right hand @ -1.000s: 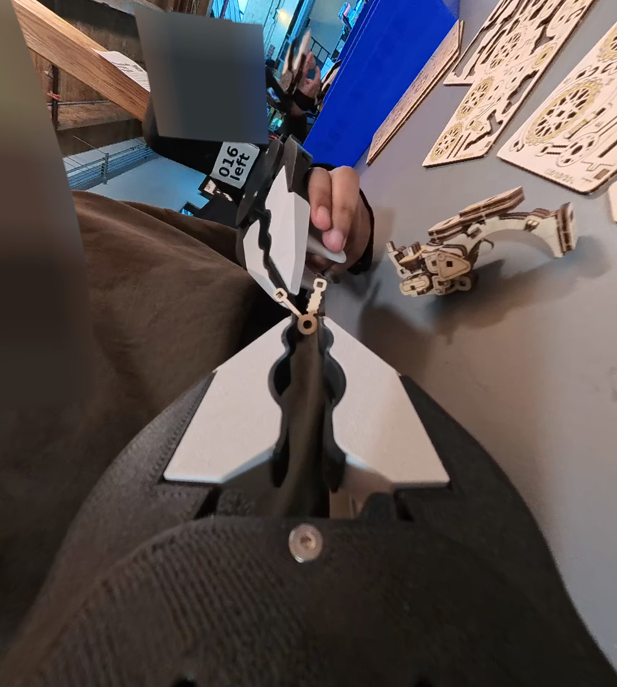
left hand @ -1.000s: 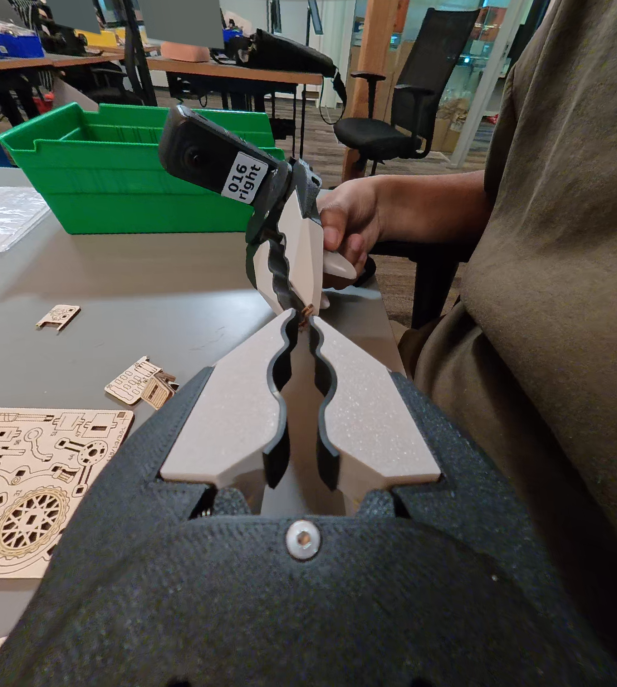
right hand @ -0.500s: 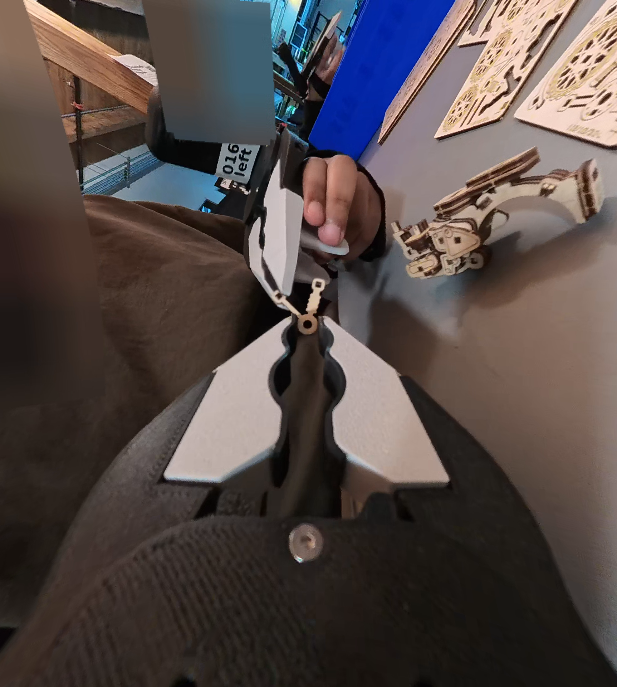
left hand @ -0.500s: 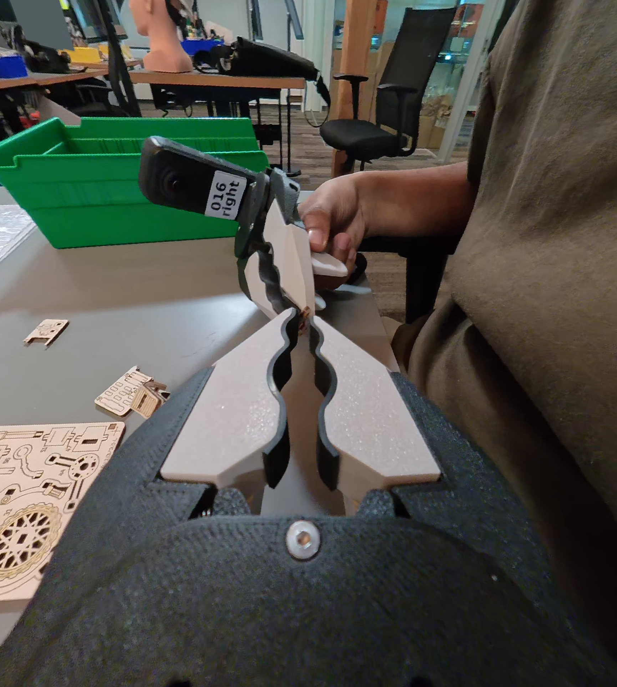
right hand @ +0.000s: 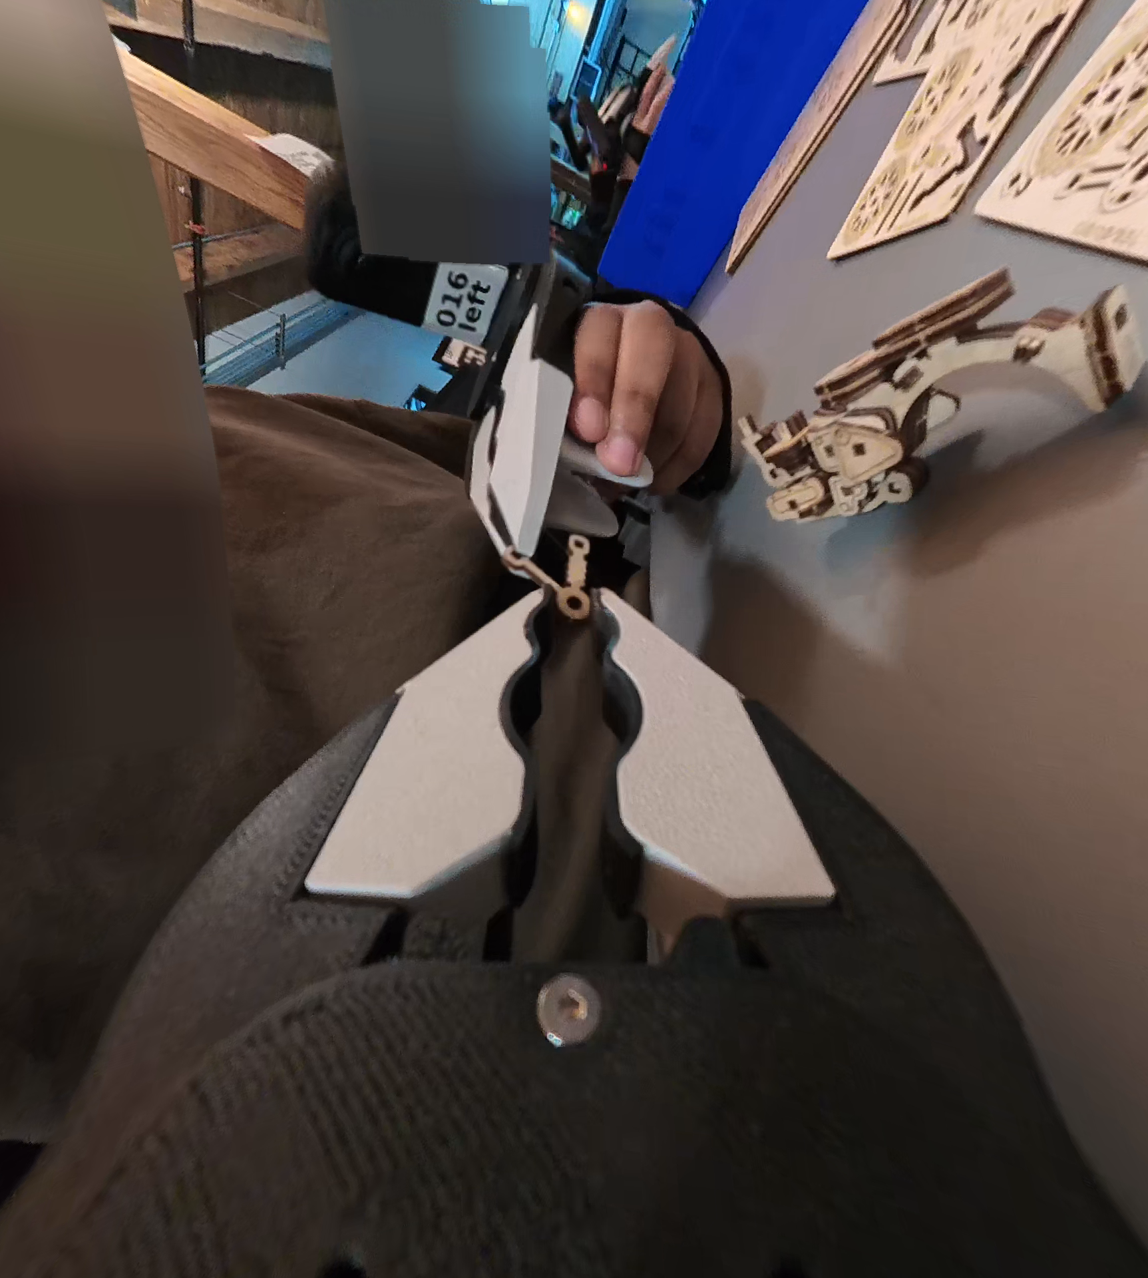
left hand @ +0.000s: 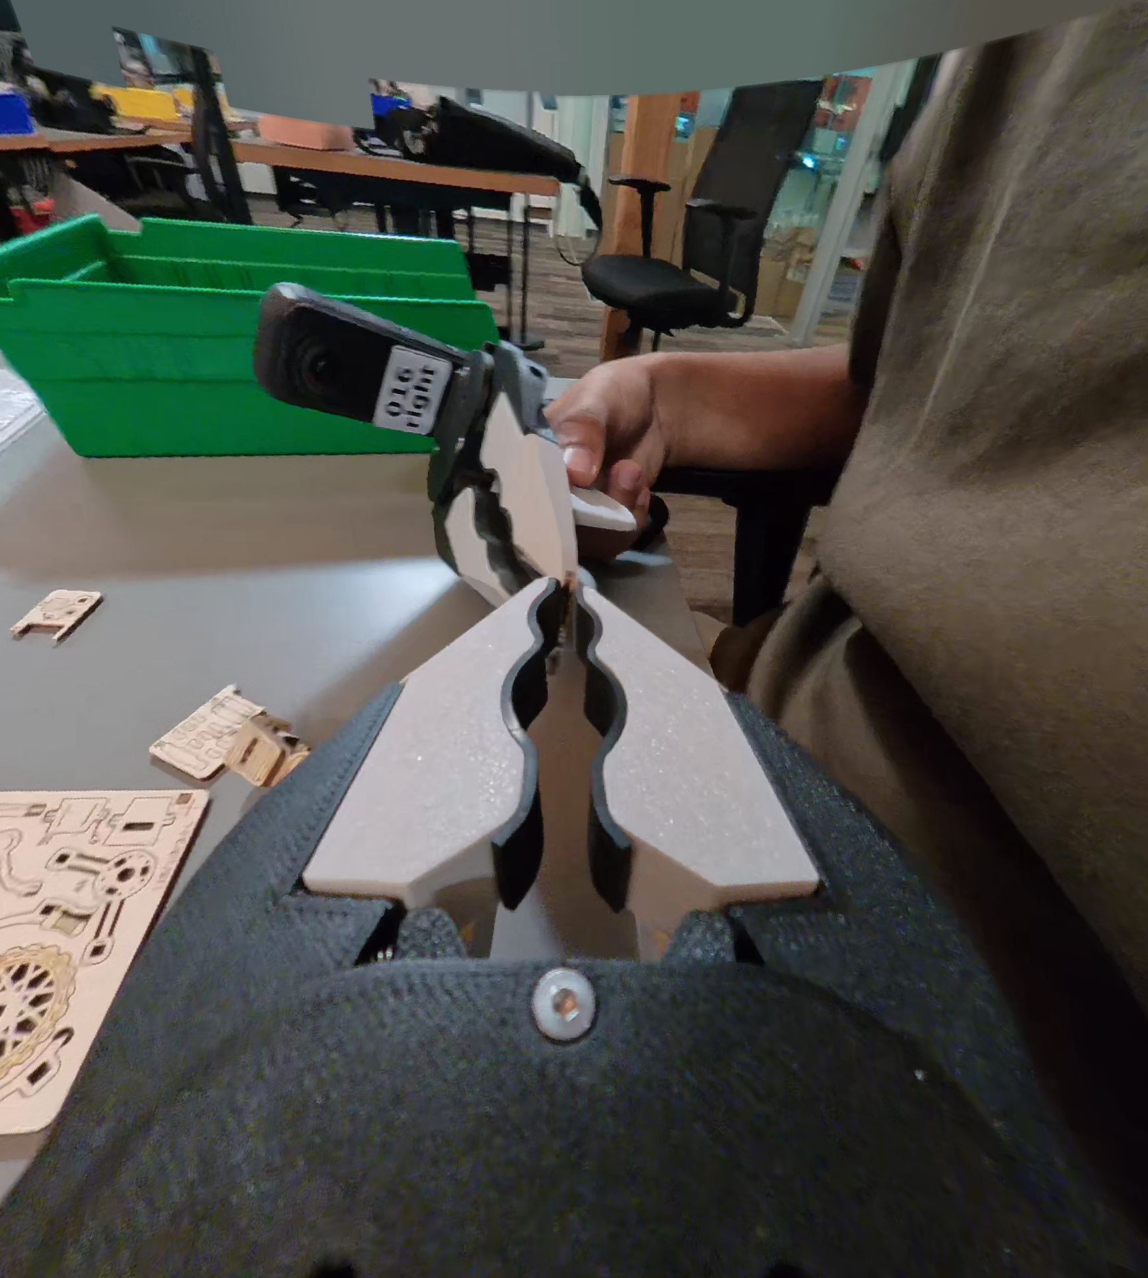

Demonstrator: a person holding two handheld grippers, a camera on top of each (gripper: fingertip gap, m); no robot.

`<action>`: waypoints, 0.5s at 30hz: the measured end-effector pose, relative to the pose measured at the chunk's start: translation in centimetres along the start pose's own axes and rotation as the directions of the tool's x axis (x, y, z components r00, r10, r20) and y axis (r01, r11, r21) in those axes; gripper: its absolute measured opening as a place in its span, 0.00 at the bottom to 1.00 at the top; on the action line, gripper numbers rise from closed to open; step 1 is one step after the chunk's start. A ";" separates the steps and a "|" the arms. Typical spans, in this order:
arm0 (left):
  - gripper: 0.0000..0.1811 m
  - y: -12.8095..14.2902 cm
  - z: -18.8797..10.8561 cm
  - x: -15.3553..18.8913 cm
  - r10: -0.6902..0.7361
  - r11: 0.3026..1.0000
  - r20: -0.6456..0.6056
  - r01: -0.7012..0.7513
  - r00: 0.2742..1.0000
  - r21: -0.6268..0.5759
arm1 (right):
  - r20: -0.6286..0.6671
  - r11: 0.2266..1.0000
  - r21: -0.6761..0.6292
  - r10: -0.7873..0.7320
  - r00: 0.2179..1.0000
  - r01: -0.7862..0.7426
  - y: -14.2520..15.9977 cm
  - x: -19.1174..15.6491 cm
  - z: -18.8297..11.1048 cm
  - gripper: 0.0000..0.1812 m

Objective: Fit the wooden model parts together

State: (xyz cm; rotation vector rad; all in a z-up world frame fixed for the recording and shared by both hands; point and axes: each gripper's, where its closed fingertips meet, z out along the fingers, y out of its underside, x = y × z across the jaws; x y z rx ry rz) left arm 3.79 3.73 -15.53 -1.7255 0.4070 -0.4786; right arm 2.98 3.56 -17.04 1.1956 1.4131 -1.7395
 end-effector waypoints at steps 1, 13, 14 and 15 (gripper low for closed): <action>0.00 -0.2 -0.1 -0.3 -0.023 1.000 0.013 0.023 1.000 0.012 | 0.002 1.000 0.018 -0.006 1.000 0.006 -0.3 -0.1 -0.1 0.04; 0.00 -0.6 -1.5 -7.2 -0.764 0.614 0.011 0.721 0.645 0.321 | -0.614 0.679 -0.041 -0.596 0.518 0.733 -6.7 0.0 -3.3 0.06; 0.00 -0.4 -1.5 -7.3 -0.789 0.582 0.001 0.746 0.615 0.325 | -0.648 0.620 -0.123 -0.641 0.411 0.775 -6.7 0.0 -3.1 0.05; 0.00 -0.1 -1.5 -7.3 -0.808 0.558 0.004 0.764 0.589 0.325 | -0.668 0.568 -0.199 -0.675 0.314 0.798 -6.7 0.0 -2.8 0.03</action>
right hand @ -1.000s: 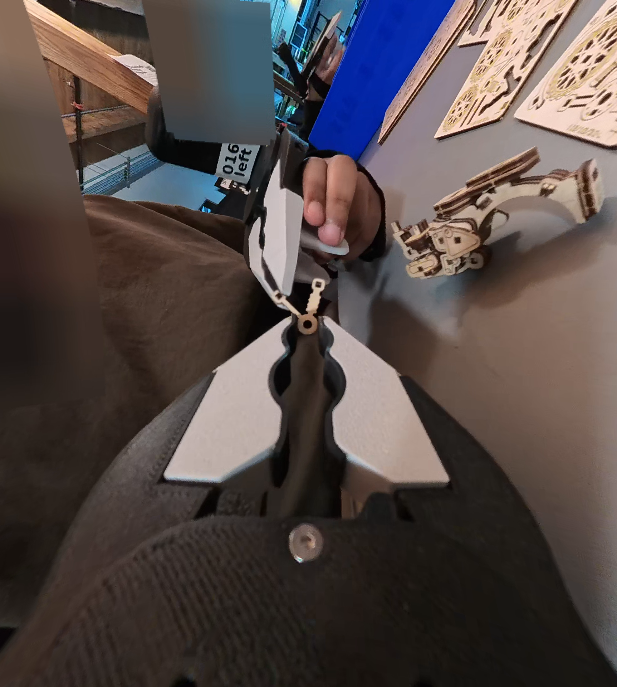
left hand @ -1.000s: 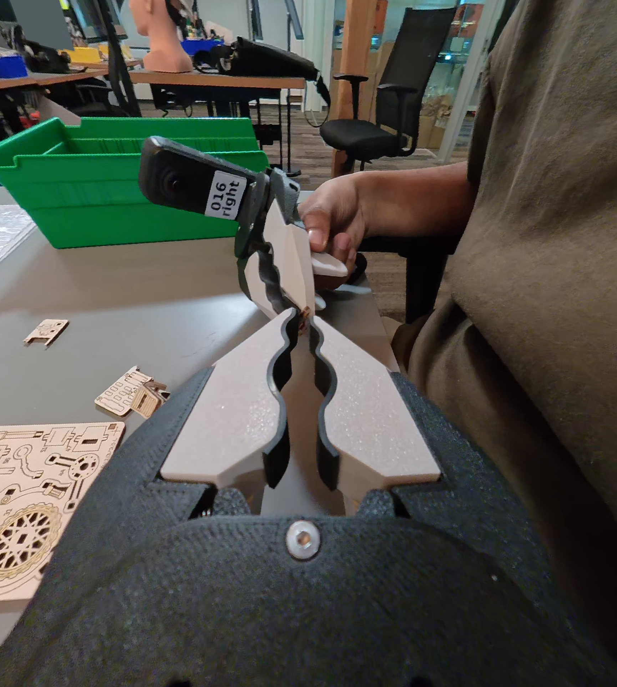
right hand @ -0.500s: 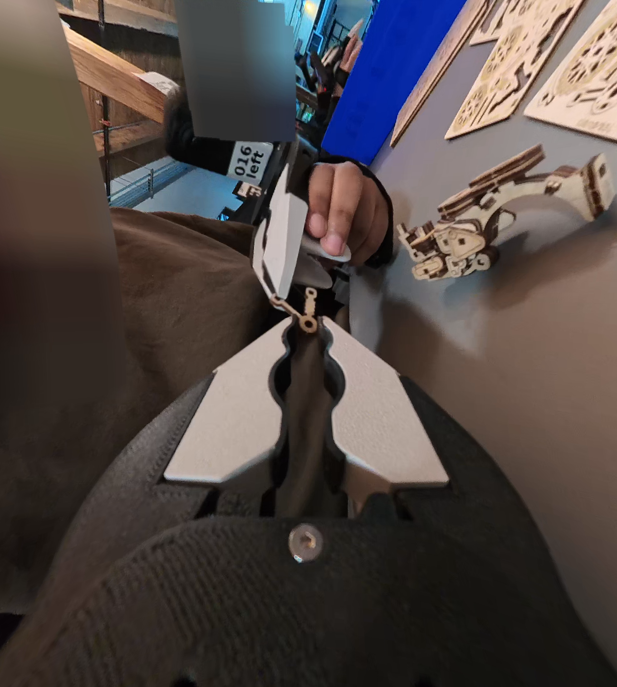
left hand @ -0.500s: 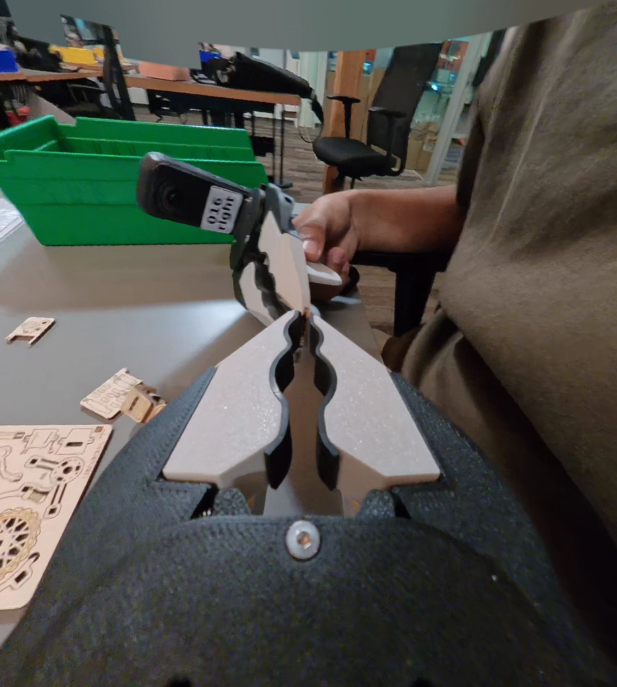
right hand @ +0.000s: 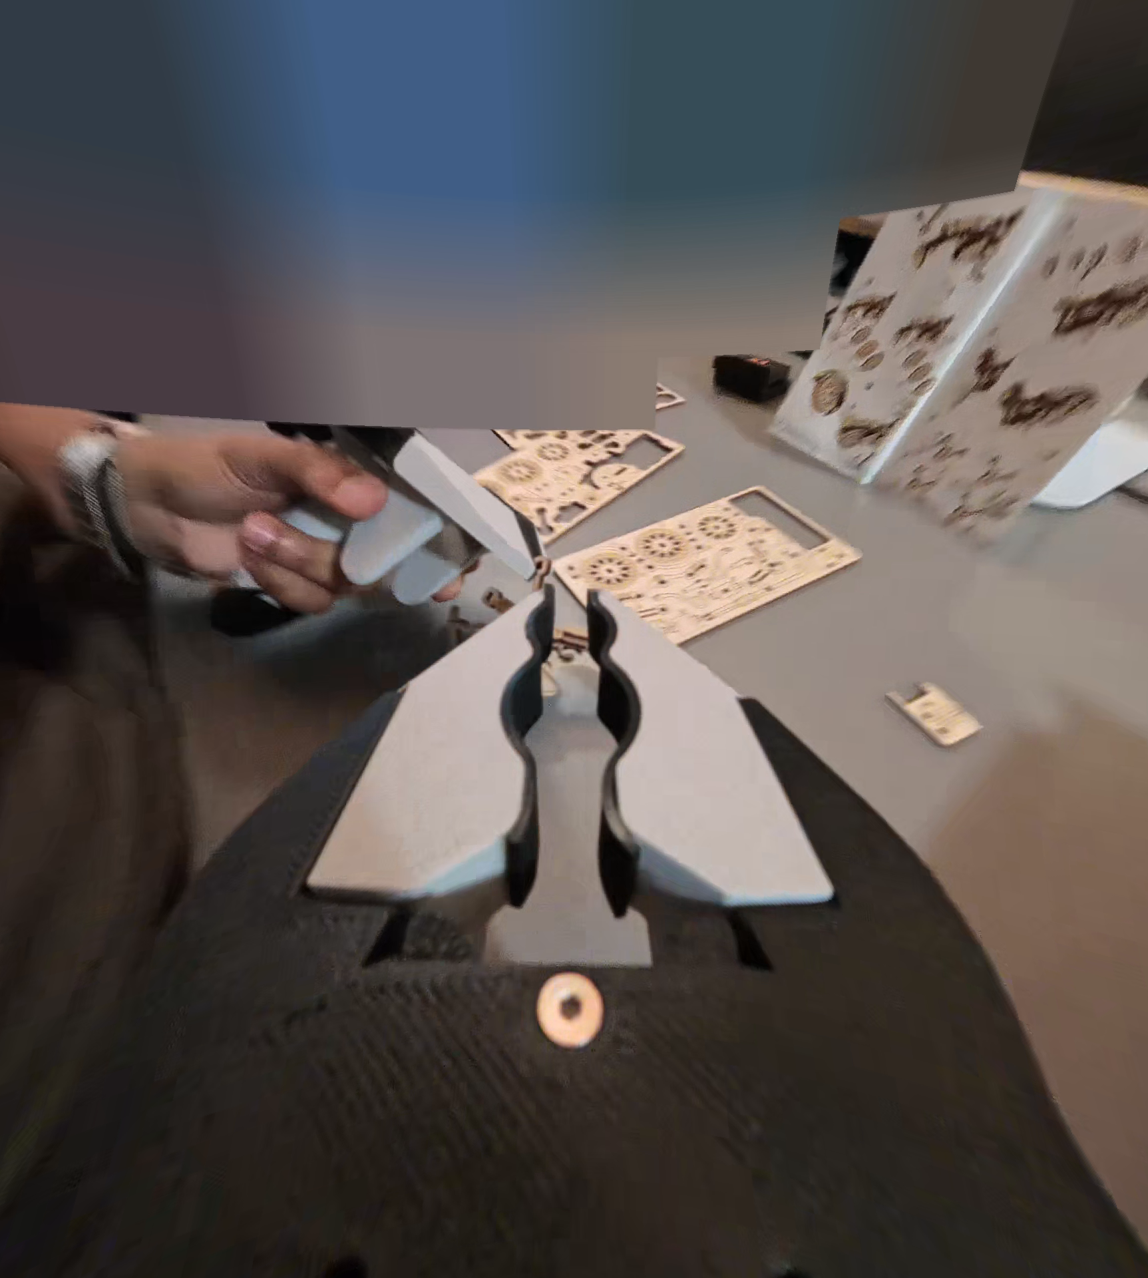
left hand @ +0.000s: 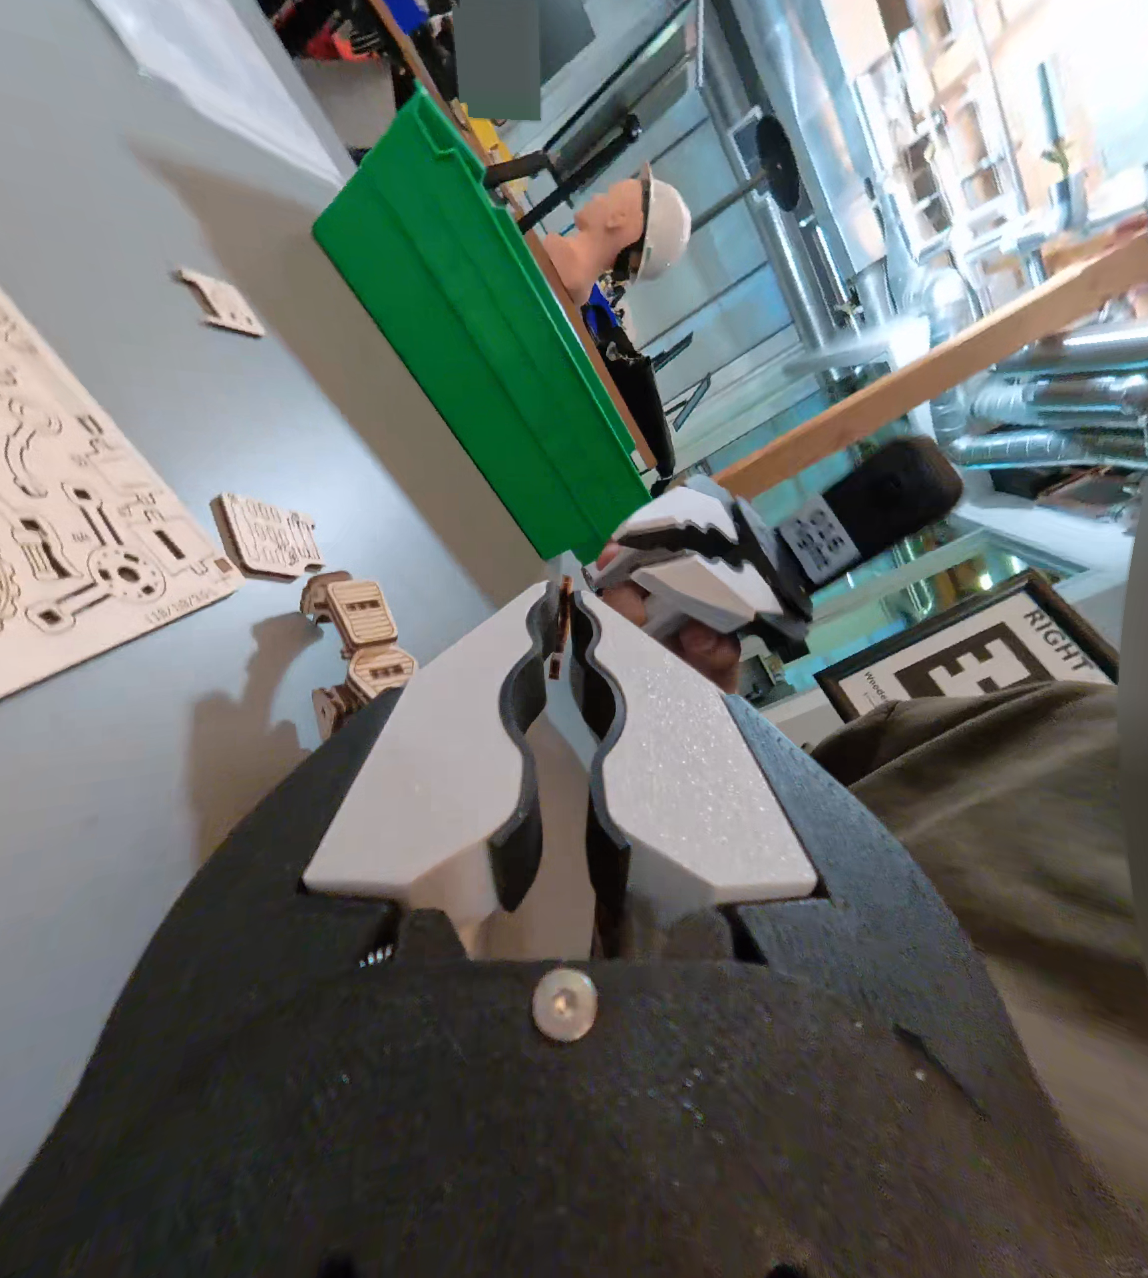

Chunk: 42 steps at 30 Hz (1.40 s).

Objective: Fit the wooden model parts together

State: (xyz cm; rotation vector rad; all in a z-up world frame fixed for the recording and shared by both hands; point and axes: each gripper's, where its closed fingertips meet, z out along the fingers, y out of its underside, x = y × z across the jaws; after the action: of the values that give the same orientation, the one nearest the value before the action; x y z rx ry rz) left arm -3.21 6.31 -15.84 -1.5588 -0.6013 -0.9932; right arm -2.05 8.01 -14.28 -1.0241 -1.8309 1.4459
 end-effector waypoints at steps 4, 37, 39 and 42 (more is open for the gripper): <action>0.00 0.8 0.4 0.8 -0.017 0.999 -0.035 0.015 0.999 -0.033 | -0.039 0.995 -0.049 -0.086 0.996 0.084 0.5 -1.3 1.3 0.02; 0.03 1.0 0.6 2.0 0.024 0.997 -0.148 -0.034 0.989 -0.064 | 0.448 0.754 -0.152 0.629 0.636 -0.639 1.1 -2.8 1.2 0.00; 0.06 0.8 0.5 2.0 0.020 0.998 -0.146 -0.028 0.989 -0.054 | 0.454 0.740 -0.151 0.641 0.619 -0.655 1.0 -2.6 1.1 0.00; 0.12 0.0 0.2 1.5 0.037 0.999 -0.114 -0.040 0.993 -0.025 | 0.451 0.725 -0.136 0.652 0.609 -0.675 0.8 -2.0 0.9 0.00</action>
State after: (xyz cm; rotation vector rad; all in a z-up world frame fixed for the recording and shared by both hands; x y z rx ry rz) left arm -2.44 6.27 -14.58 -1.5209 -0.4791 -1.0570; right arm -1.56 5.97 -15.26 -1.5425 -1.7803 2.3578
